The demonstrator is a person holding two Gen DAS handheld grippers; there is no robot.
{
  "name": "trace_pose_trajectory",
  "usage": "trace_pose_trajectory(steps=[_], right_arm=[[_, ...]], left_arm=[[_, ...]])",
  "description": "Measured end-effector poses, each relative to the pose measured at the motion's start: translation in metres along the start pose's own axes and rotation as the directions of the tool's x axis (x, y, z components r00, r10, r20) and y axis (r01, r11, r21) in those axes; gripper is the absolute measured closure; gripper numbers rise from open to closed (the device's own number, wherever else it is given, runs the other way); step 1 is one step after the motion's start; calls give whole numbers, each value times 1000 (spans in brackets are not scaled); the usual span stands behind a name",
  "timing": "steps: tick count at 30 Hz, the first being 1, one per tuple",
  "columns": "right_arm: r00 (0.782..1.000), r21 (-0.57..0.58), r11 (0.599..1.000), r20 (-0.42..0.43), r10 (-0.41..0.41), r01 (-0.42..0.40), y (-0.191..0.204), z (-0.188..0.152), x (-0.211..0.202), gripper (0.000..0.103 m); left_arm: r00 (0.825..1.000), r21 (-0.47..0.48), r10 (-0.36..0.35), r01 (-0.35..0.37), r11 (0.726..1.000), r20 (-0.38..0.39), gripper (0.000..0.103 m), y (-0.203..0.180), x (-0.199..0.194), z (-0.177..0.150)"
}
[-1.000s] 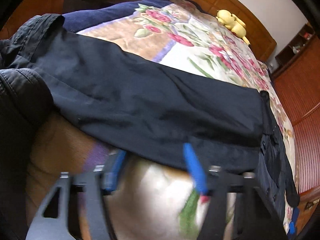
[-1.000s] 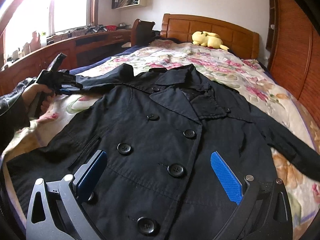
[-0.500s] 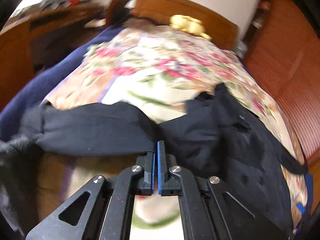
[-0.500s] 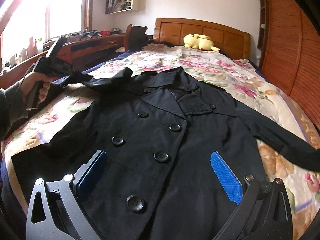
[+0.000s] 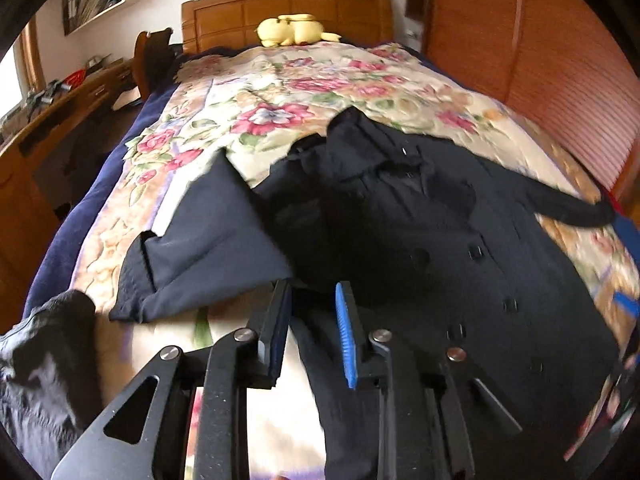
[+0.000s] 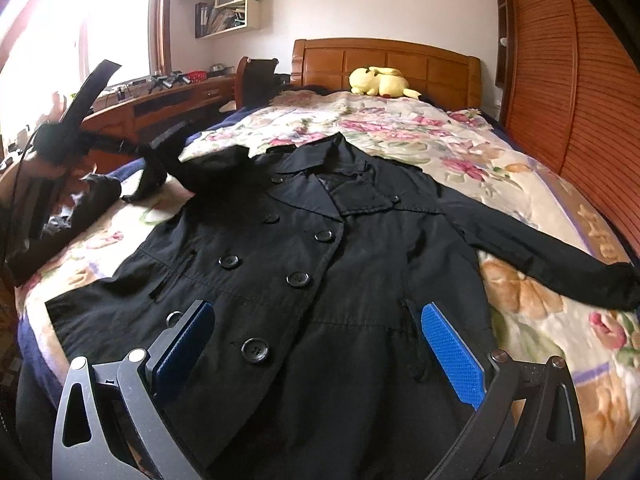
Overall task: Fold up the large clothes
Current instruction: 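Carry the sleeve across the coat body with the left tool and open it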
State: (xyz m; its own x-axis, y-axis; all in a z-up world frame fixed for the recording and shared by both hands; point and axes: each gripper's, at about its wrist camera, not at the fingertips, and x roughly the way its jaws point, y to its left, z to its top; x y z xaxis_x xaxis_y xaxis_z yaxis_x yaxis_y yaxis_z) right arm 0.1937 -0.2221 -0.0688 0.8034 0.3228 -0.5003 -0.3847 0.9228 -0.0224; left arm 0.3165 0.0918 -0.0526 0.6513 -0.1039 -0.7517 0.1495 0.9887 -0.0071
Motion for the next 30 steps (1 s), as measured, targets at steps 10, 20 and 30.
trace_pose_trajectory(steps=[10, 20, 30], right_arm=[[997, -51, 996, 2, 72, -72, 20, 18, -4, 0], [977, -176, 962, -67, 200, -209, 68, 72, 53, 0], [938, -170, 933, -204, 282, -317, 139, 126, 175, 26]], left_arm=[[1000, -14, 1, -1, 1000, 11, 77, 14, -38, -86], [998, -75, 55, -53, 996, 25, 77, 65, -59, -157], [996, -154, 75, -66, 986, 58, 77, 100, -75, -186]])
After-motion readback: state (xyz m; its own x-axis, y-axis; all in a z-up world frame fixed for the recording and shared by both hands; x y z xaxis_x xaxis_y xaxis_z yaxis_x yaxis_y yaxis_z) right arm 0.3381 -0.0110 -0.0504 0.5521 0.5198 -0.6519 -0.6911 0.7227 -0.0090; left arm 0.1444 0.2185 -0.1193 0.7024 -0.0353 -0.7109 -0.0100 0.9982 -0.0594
